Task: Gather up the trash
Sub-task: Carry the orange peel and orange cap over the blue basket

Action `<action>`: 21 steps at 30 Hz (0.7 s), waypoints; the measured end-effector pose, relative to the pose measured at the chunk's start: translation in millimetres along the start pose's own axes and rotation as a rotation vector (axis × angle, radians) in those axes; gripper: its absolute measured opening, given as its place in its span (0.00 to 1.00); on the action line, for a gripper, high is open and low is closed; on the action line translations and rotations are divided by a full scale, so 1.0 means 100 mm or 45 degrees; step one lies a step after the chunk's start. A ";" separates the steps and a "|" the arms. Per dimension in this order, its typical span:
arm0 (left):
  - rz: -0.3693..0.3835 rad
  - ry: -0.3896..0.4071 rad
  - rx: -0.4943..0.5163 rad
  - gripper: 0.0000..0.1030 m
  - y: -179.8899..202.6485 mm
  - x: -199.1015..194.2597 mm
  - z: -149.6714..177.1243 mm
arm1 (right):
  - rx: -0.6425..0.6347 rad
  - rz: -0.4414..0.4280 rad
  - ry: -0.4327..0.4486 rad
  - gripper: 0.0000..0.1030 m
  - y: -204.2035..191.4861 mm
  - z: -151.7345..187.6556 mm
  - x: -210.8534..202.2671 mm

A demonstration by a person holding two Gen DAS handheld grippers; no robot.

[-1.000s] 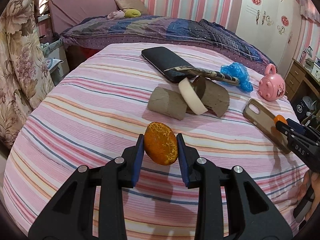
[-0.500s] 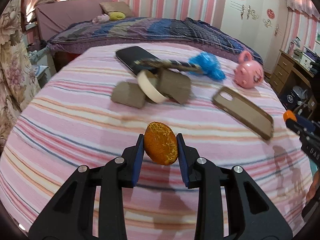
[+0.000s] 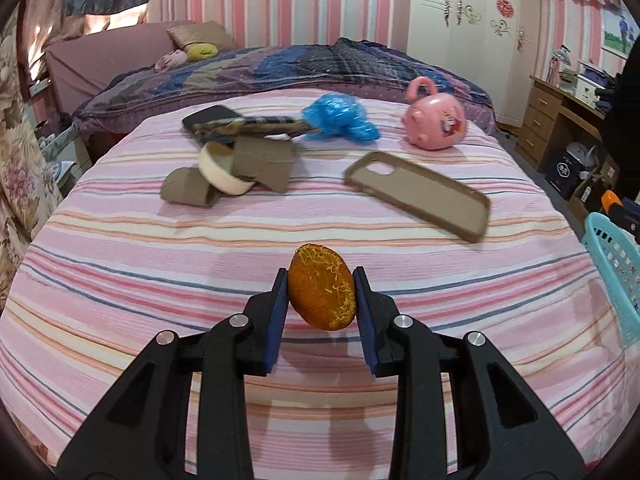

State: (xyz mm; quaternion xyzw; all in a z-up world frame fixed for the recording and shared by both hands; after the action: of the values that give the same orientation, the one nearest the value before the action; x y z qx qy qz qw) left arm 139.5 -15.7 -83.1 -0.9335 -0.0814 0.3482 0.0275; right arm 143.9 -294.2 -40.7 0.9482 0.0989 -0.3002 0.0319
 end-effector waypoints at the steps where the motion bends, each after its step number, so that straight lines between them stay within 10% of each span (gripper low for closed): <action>1: 0.002 0.009 0.003 0.30 0.04 -0.02 -0.02 | 0.007 0.018 0.000 0.38 0.10 0.03 -0.05; 21: 0.287 0.129 0.162 0.30 1.89 -0.62 -0.31 | 0.221 0.344 0.027 0.38 1.73 0.58 -0.62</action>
State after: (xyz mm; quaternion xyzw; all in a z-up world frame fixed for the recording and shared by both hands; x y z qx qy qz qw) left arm 138.9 -212.6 -40.1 -0.9494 0.0477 0.3060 0.0516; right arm 97.4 -481.3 -52.3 0.9552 -0.0554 -0.2905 -0.0111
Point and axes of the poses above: each gripper's, at about its wrist camera, not at the fingertips, and x roughly the way its jaws point, y to its right, z to its underside, the point moved 3 cm from there along x, roughly the way its jaws point, and after that the axes turned 11 degrees about -z, right-handed, at the moved point
